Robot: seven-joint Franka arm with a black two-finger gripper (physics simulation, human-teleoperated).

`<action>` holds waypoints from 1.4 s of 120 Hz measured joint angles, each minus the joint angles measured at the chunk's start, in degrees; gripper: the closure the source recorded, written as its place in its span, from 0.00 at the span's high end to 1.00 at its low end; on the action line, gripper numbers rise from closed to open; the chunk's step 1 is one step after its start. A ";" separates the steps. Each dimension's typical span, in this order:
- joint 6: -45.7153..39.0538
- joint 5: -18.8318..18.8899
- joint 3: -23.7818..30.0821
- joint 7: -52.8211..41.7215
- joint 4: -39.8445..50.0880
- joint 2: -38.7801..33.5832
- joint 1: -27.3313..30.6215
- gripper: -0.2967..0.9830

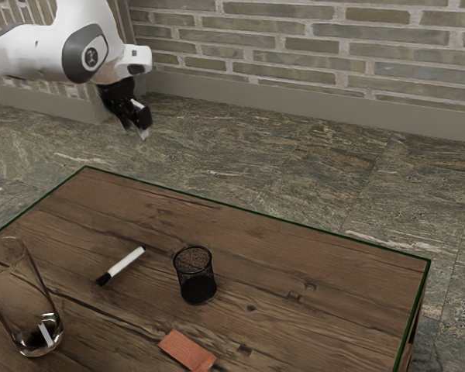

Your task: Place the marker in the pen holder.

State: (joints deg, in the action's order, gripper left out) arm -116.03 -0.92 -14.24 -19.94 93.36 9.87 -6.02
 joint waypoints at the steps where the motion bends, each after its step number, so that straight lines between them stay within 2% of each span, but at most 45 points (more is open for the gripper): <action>1: 0.67 -0.01 0.13 0.04 -0.62 0.01 0.05 0.53; 17: 8.46 -0.92 0.37 0.60 -2.99 -0.06 0.13 0.64; 28: 9.11 -1.12 -1.05 0.90 6.09 0.01 0.25 0.68; 41: 6.35 -1.03 -3.07 1.27 18.00 0.22 0.42 0.71; 52: 4.75 -0.84 -3.94 1.42 21.75 1.70 0.42 0.72; 66: -2.65 -0.72 -4.27 0.24 29.32 2.91 0.06 0.74; 86: -11.57 -0.62 -4.24 -1.99 32.40 4.25 -1.26 0.75; 110: -17.56 -1.39 -4.22 -3.95 34.63 5.08 -2.29 0.75; 122: -19.32 -1.77 -4.22 -4.70 35.36 5.23 -2.57 0.71; 136: -20.64 -1.94 -4.22 -5.41 35.73 5.47 -2.65 0.57; 152: -21.56 -1.02 -4.28 -5.00 35.84 5.40 -2.66 0.62; 159: -22.05 -0.83 -4.29 -4.78 35.83 5.22 -2.79 0.53; 168: -22.46 0.41 -4.36 -3.84 35.85 5.16 -2.79 0.45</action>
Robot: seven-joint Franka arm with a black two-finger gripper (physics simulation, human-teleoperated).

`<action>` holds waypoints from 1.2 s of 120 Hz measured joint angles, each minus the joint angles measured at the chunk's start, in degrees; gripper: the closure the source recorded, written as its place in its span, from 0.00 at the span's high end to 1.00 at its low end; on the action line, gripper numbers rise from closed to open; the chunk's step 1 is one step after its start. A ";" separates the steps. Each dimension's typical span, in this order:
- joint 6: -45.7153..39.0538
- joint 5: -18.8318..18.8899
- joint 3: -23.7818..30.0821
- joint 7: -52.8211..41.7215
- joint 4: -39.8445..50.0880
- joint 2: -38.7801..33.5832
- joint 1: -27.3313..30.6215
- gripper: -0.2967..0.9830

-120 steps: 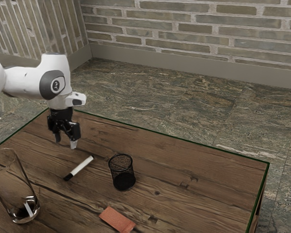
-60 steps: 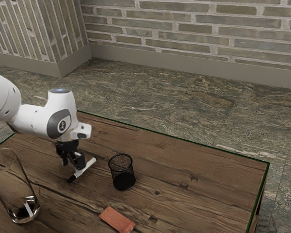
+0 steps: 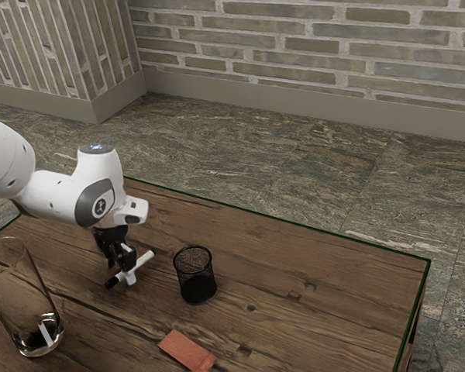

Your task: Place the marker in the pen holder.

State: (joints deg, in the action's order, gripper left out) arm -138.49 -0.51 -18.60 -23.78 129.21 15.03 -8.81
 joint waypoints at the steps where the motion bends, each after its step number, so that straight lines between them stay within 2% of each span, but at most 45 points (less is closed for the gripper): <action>1: -0.04 0.18 0.00 0.14 0.00 -0.03 -0.01 0.42; 7: -0.33 1.27 0.00 1.32 0.02 -0.28 -0.08 0.27; 14: -0.43 1.18 -0.02 1.89 0.02 -0.49 -0.05 0.20; 28: -0.39 -0.20 0.00 1.55 -0.01 -0.60 -0.01 0.16; 44: 0.16 -0.05 0.06 1.52 -1.33 -2.58 -0.54 0.15; 52: 2.15 1.65 0.73 1.64 -5.95 -3.94 -0.83 0.15; 60: 5.83 3.87 3.60 1.96 -13.38 -4.21 -1.11 0.15; 70: 13.97 6.38 8.52 2.72 -25.09 -1.98 -1.66 0.15; 82: 29.91 8.24 11.39 4.22 -37.13 1.45 -4.72 0.15; 97: 51.53 8.63 12.51 6.45 -44.18 6.03 -6.83 0.15; 109: 65.55 8.49 12.70 7.84 -48.18 9.19 -7.08 0.15; 126: 78.52 7.70 13.83 9.16 -50.20 10.03 -7.40 0.15; 144: 85.40 7.00 15.64 10.04 -52.54 14.13 -8.28 0.15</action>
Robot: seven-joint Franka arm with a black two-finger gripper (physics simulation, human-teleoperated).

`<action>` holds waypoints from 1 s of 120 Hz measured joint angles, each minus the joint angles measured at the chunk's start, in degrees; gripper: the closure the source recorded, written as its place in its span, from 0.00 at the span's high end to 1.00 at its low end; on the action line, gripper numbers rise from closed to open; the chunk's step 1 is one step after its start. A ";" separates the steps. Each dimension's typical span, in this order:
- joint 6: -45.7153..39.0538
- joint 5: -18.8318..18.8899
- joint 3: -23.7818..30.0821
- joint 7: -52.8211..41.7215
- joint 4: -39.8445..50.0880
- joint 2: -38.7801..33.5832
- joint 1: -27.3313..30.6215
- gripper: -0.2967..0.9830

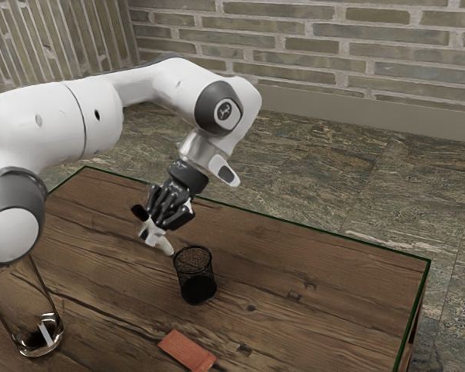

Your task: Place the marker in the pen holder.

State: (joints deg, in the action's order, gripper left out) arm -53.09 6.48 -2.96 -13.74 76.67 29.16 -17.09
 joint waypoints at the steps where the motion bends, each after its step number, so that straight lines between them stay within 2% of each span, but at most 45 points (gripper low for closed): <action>1: 0.19 -0.04 0.03 0.04 -0.28 0.33 -0.07 0.15; 26: 1.57 -0.45 0.74 0.73 -3.70 5.39 -0.67 0.16; 63: -4.14 0.33 0.20 -0.14 -9.14 8.25 2.39 0.16; 96: -9.92 0.24 0.21 -1.16 -9.46 13.94 2.75 0.16; 120: -10.62 -0.64 0.09 -1.29 -9.31 14.02 2.76 0.48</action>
State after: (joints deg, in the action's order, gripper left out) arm -63.71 5.85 -2.86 -15.03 67.36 43.18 -14.33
